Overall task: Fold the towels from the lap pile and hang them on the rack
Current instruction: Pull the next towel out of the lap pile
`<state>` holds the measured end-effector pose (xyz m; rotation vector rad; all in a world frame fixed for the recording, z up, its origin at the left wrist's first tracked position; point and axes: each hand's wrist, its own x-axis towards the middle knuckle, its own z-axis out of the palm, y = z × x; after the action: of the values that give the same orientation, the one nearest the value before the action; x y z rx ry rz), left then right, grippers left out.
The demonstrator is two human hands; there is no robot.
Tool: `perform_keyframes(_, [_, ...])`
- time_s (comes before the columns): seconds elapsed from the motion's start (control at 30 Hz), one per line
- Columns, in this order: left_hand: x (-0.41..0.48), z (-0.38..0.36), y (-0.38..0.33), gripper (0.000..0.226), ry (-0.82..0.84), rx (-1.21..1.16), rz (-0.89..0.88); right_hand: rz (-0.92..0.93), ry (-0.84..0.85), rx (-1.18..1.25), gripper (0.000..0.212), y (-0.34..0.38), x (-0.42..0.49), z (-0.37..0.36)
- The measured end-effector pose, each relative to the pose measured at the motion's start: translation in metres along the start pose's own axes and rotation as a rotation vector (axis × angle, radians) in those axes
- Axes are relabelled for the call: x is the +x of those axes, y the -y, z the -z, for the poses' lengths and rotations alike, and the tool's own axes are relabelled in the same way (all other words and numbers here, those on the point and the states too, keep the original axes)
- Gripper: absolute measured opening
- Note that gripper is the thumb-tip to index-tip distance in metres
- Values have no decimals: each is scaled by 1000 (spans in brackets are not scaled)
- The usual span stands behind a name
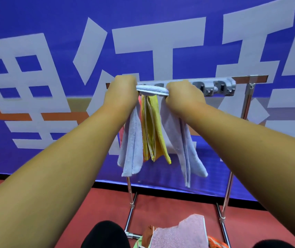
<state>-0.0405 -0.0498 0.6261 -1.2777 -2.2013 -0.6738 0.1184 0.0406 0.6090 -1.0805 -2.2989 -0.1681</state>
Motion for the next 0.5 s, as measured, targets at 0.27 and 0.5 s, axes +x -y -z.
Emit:
perform_keyframes(0.27, [59, -2, 0, 10, -74, 76, 49, -2, -135, 5, 9, -3, 69, -17])
perform_keyframes(0.5, [75, -32, 3, 13, -6, 76, 35, 25, -36, -57, 12, 0, 92, -37])
